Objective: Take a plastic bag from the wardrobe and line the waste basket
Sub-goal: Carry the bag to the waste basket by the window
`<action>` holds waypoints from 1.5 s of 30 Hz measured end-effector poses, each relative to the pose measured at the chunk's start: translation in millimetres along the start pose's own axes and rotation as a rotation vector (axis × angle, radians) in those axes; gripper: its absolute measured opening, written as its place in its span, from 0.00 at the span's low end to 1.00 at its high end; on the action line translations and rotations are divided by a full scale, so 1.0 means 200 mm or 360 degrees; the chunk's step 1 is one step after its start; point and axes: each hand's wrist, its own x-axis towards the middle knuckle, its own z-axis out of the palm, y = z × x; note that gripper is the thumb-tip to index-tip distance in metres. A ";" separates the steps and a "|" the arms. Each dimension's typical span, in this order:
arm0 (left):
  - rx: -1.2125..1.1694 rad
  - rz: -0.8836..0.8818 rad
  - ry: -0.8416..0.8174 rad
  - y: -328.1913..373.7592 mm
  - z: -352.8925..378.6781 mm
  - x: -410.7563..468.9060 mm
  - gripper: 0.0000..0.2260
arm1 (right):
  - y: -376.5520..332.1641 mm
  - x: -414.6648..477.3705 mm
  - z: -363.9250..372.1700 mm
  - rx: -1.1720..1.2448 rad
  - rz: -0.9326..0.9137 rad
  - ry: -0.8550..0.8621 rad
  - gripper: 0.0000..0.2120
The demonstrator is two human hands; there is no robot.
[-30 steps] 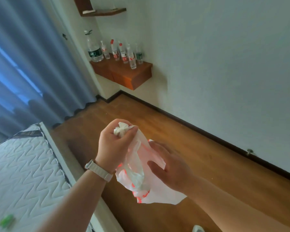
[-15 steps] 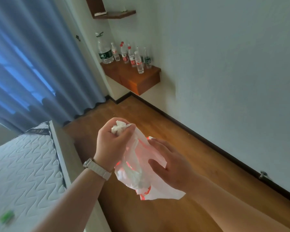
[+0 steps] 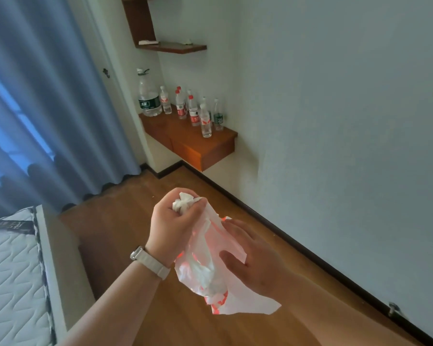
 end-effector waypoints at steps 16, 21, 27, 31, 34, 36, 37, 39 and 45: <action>0.0108 -0.0088 0.0149 -0.44 -0.67 1.04 0.02 | -0.22 1.32 0.43 0.0058 -0.0065 -0.0174 0.23; 0.0168 -0.0144 0.0275 -0.57 -0.74 1.33 0.03 | -0.16 1.72 0.56 0.0164 -0.0084 -0.0245 0.23; 0.0286 -0.0210 0.0486 -0.75 -0.78 1.81 0.06 | -0.03 2.34 0.68 0.0257 -0.0182 -0.0395 0.23; 0.0374 -0.0280 0.0607 -0.81 -0.80 2.12 0.07 | 0.06 2.74 0.68 0.0415 -0.0320 -0.0582 0.21; 0.0428 -0.0296 0.0734 -0.85 -0.83 2.34 0.08 | 0.08 3.04 0.67 0.0437 -0.0549 -0.0629 0.24; 0.0434 -0.0295 0.0790 -0.87 -0.87 2.45 0.08 | 0.03 3.20 0.71 0.0435 -0.0606 -0.0645 0.26; 0.0437 -0.0300 0.0822 -0.88 -0.89 2.50 0.09 | 0.01 3.27 0.74 0.0456 -0.0566 -0.0630 0.24; 0.0432 -0.0306 0.0885 -0.90 -0.94 2.57 0.08 | -0.02 3.39 0.80 0.0489 -0.0488 -0.0553 0.19; 0.0457 -0.0301 0.1047 -1.03 -1.18 2.74 0.08 | -0.10 3.68 0.94 0.0470 -0.0717 -0.0758 0.22</action>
